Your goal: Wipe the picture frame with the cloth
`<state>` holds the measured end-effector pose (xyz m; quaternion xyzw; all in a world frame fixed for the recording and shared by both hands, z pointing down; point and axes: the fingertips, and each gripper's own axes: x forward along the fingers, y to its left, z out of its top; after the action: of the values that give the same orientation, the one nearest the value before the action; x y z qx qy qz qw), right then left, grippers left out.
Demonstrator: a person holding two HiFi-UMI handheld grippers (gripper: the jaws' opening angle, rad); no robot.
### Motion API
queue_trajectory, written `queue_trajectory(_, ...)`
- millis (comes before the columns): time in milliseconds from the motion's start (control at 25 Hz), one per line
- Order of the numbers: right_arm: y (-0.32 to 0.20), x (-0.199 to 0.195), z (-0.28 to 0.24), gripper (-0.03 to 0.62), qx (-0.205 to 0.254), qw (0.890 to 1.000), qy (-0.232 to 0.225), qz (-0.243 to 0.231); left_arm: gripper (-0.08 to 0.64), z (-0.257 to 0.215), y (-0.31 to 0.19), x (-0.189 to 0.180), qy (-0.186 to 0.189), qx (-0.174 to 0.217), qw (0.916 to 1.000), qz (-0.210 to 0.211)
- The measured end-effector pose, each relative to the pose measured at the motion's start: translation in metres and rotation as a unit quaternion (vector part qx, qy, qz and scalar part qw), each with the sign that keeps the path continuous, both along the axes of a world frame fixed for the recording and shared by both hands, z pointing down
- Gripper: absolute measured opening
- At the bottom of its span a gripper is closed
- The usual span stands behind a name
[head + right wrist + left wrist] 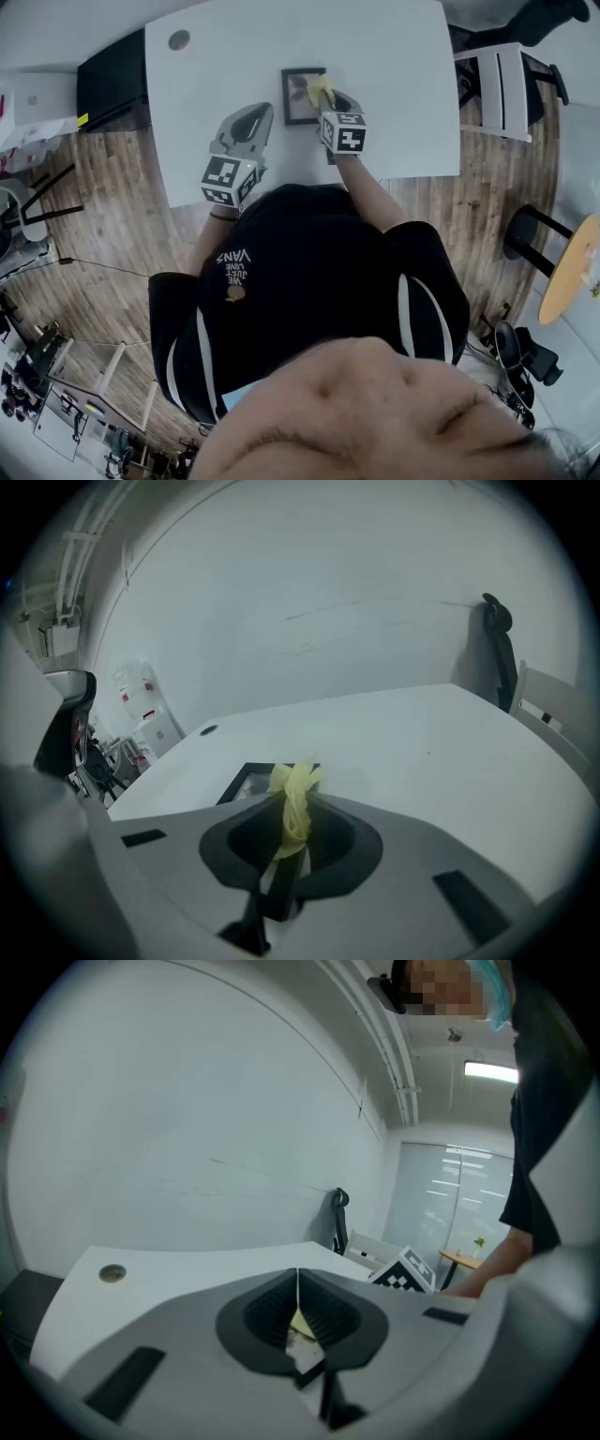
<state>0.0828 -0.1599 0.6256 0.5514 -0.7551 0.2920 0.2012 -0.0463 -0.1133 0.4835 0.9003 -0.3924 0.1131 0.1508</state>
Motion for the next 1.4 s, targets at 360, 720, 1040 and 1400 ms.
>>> queue_trajectory(360,0.003,0.029,-0.001,0.048,0.002,1.000,0.004,0.027,0.017,0.001,0.000,0.016,0.003,-0.002,0.9999,0.014)
queue_trajectory(720,0.003,0.042,-0.005,0.048,0.005,0.999,-0.004,0.043,0.017,0.002,0.001,0.022,0.002,-0.004,0.9998,0.017)
queue_trajectory(1040,0.010,0.017,-0.018,0.048,0.019,0.999,-0.022,0.029,0.017,0.002,0.006,0.013,0.003,0.000,0.9999,0.013)
queue_trajectory(1400,0.019,-0.042,-0.022,0.048,0.024,0.998,-0.045,-0.034,0.017,0.001,0.014,-0.006,0.000,-0.001,1.0000,-0.008)
